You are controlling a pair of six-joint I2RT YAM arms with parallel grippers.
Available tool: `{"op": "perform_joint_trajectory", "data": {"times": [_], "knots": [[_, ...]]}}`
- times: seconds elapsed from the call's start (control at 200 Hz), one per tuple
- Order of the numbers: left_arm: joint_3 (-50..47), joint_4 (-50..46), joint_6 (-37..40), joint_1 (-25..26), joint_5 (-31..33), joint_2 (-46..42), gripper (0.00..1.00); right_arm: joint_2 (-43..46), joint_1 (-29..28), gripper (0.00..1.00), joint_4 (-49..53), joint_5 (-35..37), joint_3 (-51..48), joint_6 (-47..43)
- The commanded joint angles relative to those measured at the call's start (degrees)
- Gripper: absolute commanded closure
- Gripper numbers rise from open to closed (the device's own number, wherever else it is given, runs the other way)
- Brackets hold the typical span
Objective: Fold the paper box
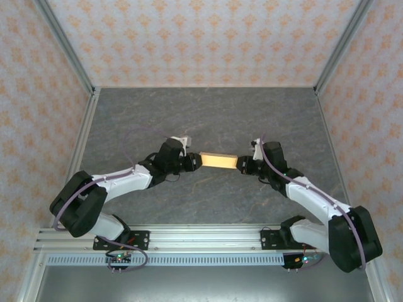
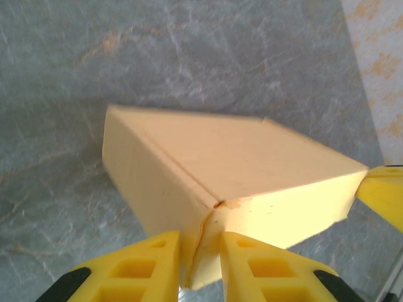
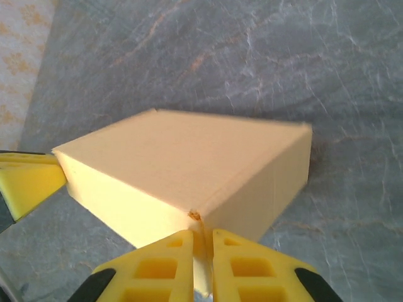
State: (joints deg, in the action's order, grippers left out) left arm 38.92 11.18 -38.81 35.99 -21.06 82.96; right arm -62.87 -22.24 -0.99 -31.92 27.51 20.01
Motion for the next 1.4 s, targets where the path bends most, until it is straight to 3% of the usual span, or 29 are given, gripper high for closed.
{"op": "perform_joint_trajectory", "data": {"times": [0.0, 0.165, 0.28, 0.505, 0.651, 0.756, 1.071, 1.396], "knots": [[-1.21, -1.68, -0.52, 1.79, 1.19, 1.22, 0.76, -0.20, -1.51, 0.88, 0.94, -0.16, -1.82, -0.50], [-1.13, -1.86, -0.11, 1.97, 2.65, 1.62, 0.76, -2.65, -1.60, 0.88, 1.47, 0.90, -0.46, -1.27], [-0.33, -3.93, 1.37, 1.98, 3.43, 0.37, 0.73, -2.52, -1.58, 0.86, 7.24, 3.28, 3.07, -2.81], [0.38, -12.83, 7.17, 1.61, 6.57, -5.26, 0.57, -0.42, -1.59, 0.68, 26.19, 12.13, 9.49, -7.56], [2.35, -11.91, 6.99, -1.01, 3.00, -4.74, 0.54, -3.23, -1.65, 0.56, 17.50, 6.90, 8.79, -2.20], [6.22, -12.44, 6.81, -1.99, -0.60, 0.18, 0.53, -9.19, -1.54, 0.53, 13.23, 4.75, 10.54, 0.36], [11.96, -8.63, 4.45, -3.20, -4.35, 11.70, 0.52, -17.67, -1.49, 0.54, 3.89, 1.74, 11.30, 4.08], [15.56, -9.24, 4.66, -6.11, -3.72, 15.28, 0.53, -24.39, -1.50, 0.59, -0.10, 2.13, 16.01, 5.19]]}}
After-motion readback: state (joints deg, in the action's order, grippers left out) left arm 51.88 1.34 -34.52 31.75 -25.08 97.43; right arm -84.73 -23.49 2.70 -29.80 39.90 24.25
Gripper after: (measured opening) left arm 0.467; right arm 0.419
